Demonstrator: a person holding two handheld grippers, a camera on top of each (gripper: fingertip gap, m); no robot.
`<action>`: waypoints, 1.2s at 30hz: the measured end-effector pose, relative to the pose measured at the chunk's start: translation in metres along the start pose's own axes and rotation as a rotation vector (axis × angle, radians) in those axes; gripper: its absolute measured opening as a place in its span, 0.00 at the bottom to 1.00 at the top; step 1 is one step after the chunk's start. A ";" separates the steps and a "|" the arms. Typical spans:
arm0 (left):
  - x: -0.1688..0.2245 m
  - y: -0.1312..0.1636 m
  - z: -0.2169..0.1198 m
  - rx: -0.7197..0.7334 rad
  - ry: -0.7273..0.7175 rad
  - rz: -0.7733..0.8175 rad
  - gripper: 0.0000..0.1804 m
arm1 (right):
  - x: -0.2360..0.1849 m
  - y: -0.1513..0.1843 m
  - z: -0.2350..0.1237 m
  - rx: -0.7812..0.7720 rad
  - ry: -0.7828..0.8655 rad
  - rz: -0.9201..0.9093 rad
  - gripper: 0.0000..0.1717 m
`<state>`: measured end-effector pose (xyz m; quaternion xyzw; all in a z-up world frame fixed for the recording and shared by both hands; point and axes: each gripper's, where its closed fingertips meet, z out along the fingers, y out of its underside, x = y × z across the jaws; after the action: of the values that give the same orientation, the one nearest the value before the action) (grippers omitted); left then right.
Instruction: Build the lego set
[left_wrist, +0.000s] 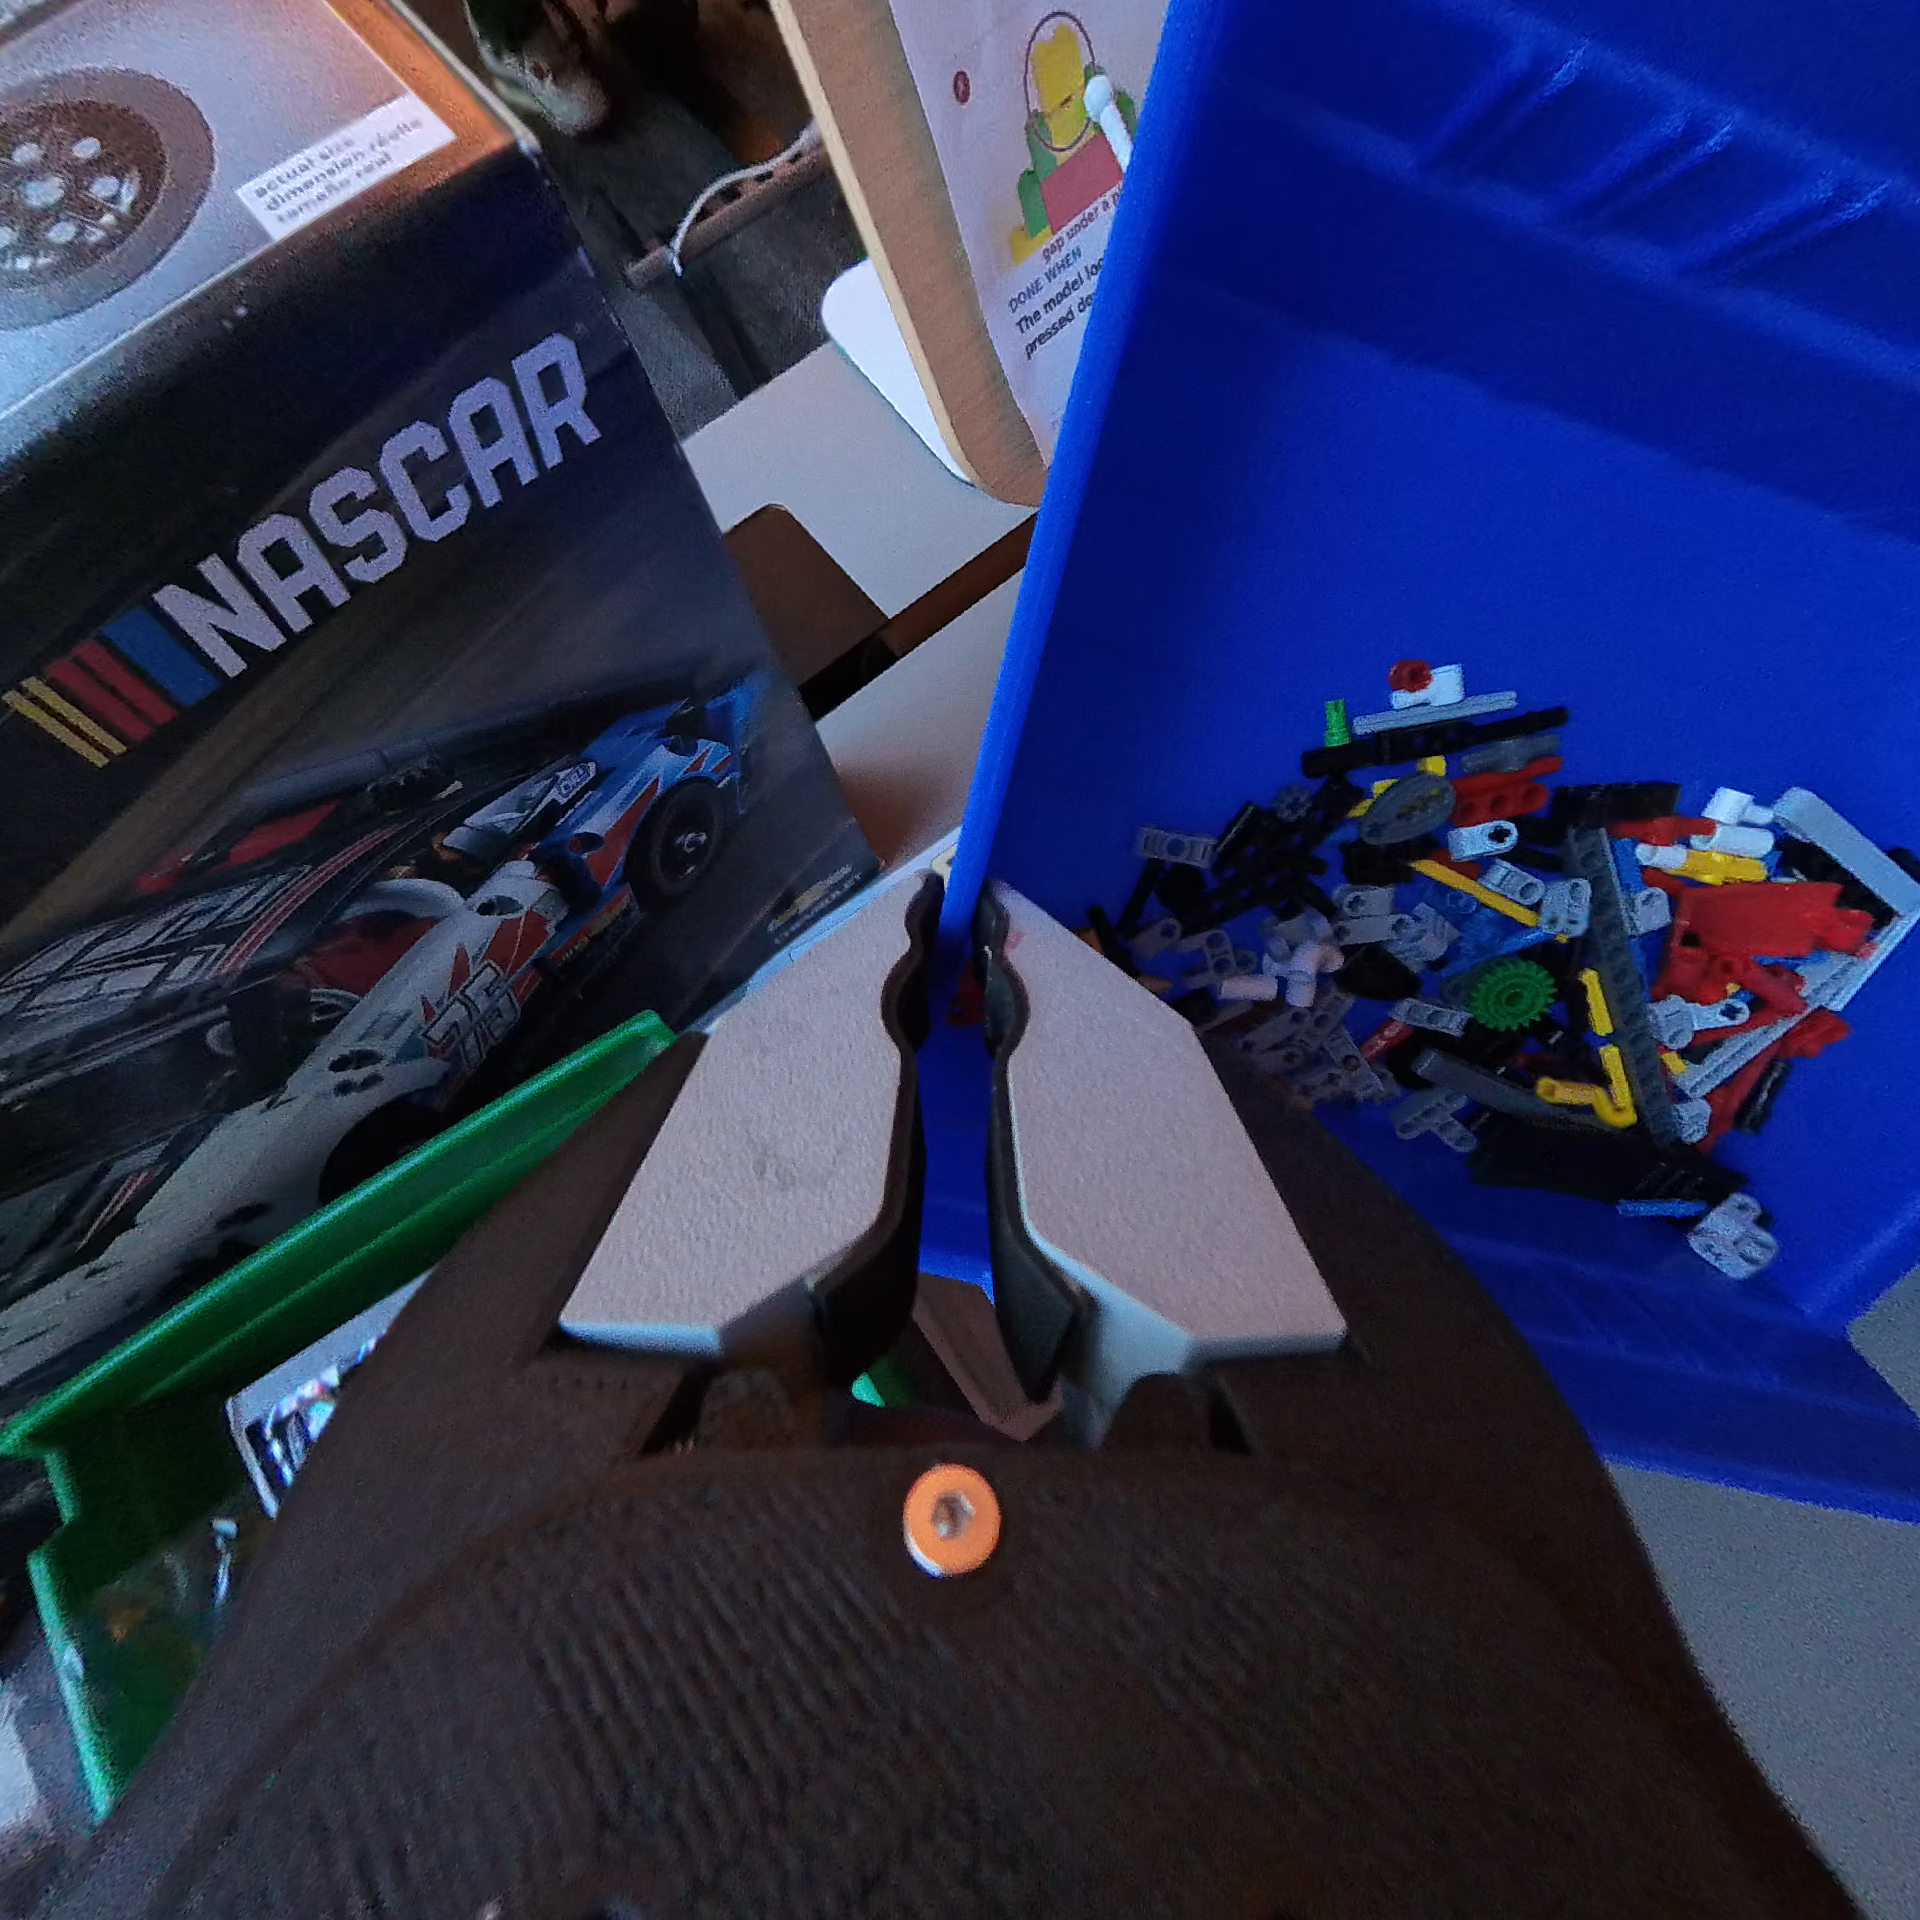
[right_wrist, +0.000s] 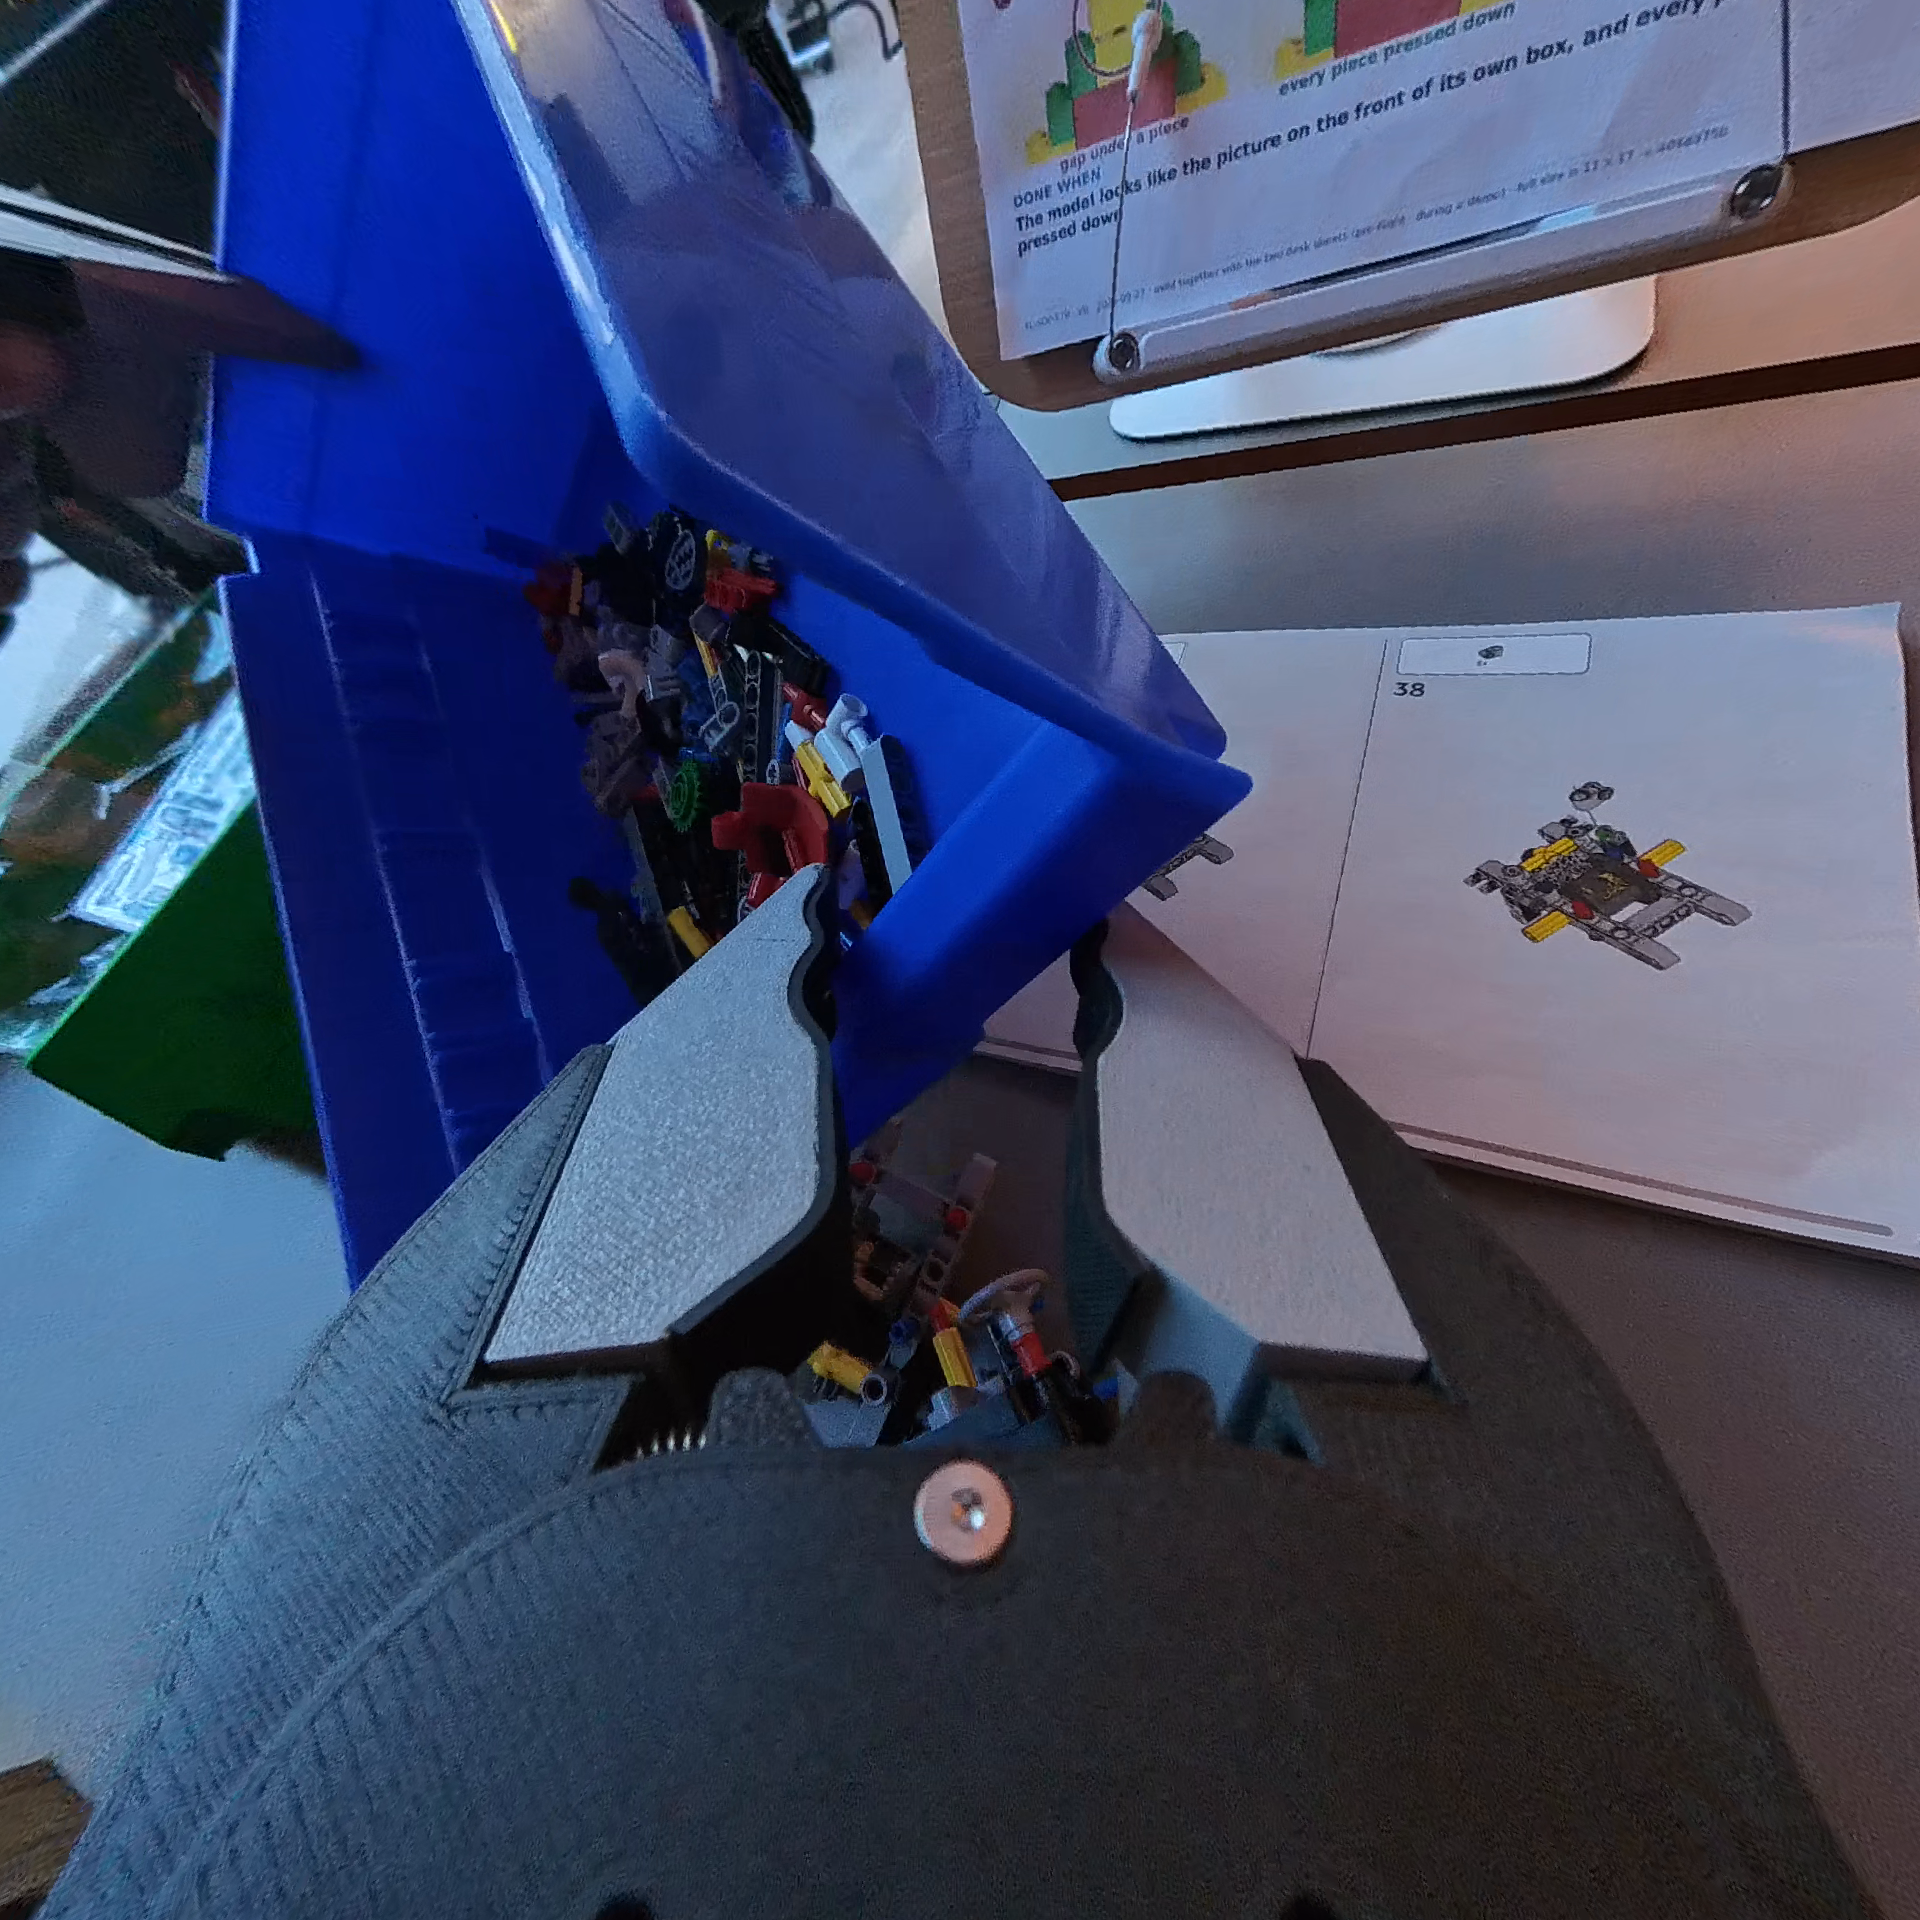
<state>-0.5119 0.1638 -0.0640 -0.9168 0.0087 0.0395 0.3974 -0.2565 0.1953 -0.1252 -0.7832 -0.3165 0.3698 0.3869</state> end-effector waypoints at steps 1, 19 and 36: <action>-0.001 0.002 0.002 0.014 0.008 0.013 0.02 | -0.001 0.001 0.001 0.005 0.008 -0.011 0.25; -0.024 0.076 0.045 -0.111 -0.105 0.116 0.07 | -0.026 -0.001 0.003 0.117 0.171 -0.388 0.26; -0.015 0.031 0.021 0.081 0.100 -0.029 0.00 | -0.042 0.001 0.000 0.146 0.086 -0.481 0.25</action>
<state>-0.5293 0.1580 -0.0997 -0.9008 0.0167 -0.0125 0.4337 -0.2783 0.1617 -0.1123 -0.6703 -0.4493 0.2555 0.5325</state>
